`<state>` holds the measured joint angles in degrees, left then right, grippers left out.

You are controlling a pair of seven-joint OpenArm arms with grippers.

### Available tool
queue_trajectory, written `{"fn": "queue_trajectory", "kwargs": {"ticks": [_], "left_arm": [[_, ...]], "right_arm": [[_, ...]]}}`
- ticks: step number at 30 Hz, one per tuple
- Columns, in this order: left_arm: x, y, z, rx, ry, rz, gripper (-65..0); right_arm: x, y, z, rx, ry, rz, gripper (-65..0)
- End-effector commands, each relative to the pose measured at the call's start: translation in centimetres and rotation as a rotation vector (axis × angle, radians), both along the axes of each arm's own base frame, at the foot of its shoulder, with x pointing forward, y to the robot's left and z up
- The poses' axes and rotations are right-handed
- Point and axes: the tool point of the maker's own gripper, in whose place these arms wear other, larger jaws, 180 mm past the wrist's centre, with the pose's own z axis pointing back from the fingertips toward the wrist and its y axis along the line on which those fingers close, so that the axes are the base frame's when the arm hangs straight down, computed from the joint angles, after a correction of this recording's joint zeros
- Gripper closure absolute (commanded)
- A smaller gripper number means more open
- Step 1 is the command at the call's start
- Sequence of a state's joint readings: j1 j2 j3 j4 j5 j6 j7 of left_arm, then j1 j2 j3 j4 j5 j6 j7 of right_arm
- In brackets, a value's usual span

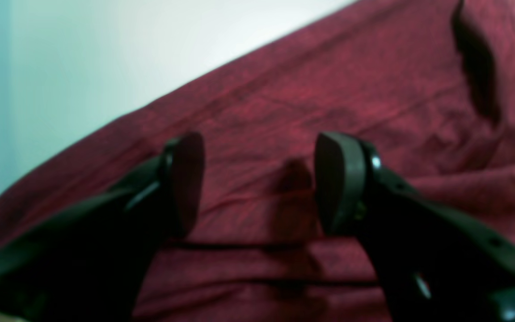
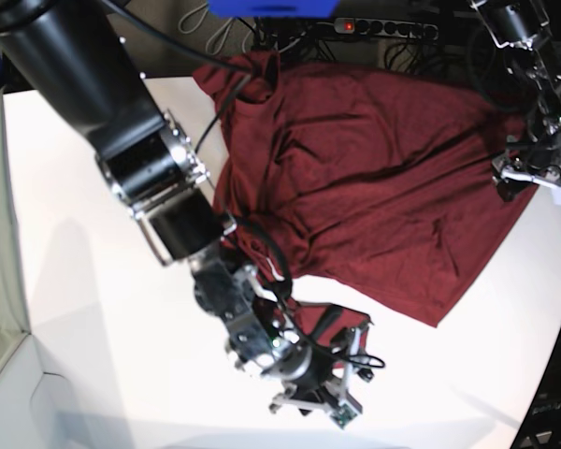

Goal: Layout the t-shirt on the table in an organized manner, then fold the t-shirt properly
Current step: 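Lay the shirt flat and grasp its sides with both grippers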

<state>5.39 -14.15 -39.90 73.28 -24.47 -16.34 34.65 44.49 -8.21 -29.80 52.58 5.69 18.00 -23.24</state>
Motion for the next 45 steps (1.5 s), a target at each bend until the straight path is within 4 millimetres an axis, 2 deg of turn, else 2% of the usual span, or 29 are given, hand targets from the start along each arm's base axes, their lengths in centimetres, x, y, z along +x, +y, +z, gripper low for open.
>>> {"fn": "queue_trajectory", "kwargs": {"ticks": [1,6,8,11,13,17,20,23,25,28,30,32,37,40,41,43,45], "left_arm": [[1.5,0.7,2.8,0.049,-0.078,-0.014,-38.4],[4.6,0.0,7.9,0.105,-0.210,-0.046,-38.4],[6.3,-0.5,9.4,0.107,-0.253,-0.060,-38.4],[8.9,-2.2,10.6,0.100,-0.266,-0.114,-38.4],[10.5,-3.4,10.4,0.077,-0.269,-0.141,-38.4],[14.7,-7.6,9.2,0.033,-0.233,-0.254,-38.4],[17.4,-9.1,8.2,0.054,-0.204,-0.295,-38.4],[19.1,-10.6,6.6,0.078,-0.178,-0.337,-38.4],[20.3,-12.0,5.9,0.089,-0.172,-0.374,-38.4],[20.5,-12.8,3.7,0.086,-0.141,-0.391,-38.4],[20.4,-13.0,2.2,0.079,-0.127,-0.388,-38.4],[20.1,-13.2,1.2,0.086,-0.131,-0.389,-38.4],[18.9,-12.9,-1.3,0.092,-0.119,-0.374,-38.4],[18.2,-12.2,-2.4,0.091,-0.108,-0.353,-38.4],[18.0,-12.0,-2.7,0.091,-0.106,-0.346,-38.4],[17.6,-11.4,-3.1,0.094,-0.106,-0.331,-38.4],[17.2,-10.1,-3.2,0.113,-0.105,-0.317,-38.4]], "right_arm": [[0.5,-0.2,3.3,0.057,-0.069,-0.009,-33.5],[-2.7,-2.9,2.2,0.073,-0.034,-0.057,-31.3],[-4.8,-3.5,0.7,0.068,0.003,-0.064,-27.1],[-8.1,-4.9,-2.2,0.051,0.055,-0.075,-20.0],[-10.2,-5.5,-4.1,0.058,0.097,-0.085,-15.3],[-12.8,-7.3,-7.2,0.079,0.182,-0.140,-6.5],[-14.2,-8.4,-9.1,0.081,0.236,-0.174,-1.6],[-14.9,-10.5,-11.0,0.068,0.281,-0.225,0.0],[-15.3,-11.2,-11.7,0.062,0.297,-0.240,0.0],[-16.2,-12.9,-13.0,0.029,0.319,-0.260,0.0],[-16.7,-13.2,-13.9,0.014,0.340,-0.262,0.0],[-17.3,-13.4,-15.2,0.002,0.372,-0.265,0.0],[-17.7,-15.5,-17.3,-0.055,0.412,-0.280,0.0],[-17.3,-18.4,-18.0,-0.087,0.417,-0.329,0.0],[-16.5,-19.0,-17.7,-0.083,0.406,-0.344,0.0],[-15.5,-21.7,-18.1,-0.104,0.410,-0.396,0.0],[-14.4,-23.8,-18.5,-0.120,0.418,-0.437,0.0]]}}
